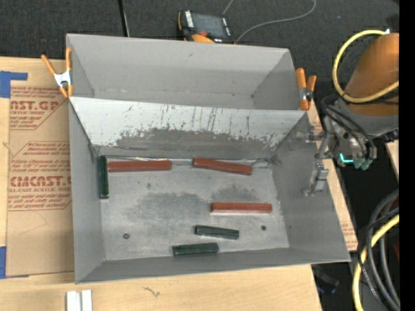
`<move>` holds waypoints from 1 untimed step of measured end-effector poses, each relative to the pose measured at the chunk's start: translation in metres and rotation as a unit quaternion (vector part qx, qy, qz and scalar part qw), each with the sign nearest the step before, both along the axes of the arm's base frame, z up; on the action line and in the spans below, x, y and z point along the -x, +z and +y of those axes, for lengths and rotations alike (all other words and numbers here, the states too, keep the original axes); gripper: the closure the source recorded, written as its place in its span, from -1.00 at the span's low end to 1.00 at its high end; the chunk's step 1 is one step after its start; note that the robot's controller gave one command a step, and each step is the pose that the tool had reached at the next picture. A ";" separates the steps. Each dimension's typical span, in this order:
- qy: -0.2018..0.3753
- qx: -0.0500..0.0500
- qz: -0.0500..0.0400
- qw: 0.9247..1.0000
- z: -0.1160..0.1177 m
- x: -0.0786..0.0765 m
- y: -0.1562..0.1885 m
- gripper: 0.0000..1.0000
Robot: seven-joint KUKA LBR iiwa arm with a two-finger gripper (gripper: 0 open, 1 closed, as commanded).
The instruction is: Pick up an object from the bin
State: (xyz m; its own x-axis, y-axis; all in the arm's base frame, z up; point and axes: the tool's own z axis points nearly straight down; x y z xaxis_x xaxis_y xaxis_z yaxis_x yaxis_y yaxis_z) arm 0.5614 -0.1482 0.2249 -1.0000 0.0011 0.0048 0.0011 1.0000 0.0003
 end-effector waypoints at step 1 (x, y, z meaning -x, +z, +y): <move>-0.082 -0.001 0.001 0.997 0.026 0.073 -0.159 -1.00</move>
Offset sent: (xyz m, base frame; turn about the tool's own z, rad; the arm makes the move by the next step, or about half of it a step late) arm -0.0706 0.0248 -0.1549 0.1625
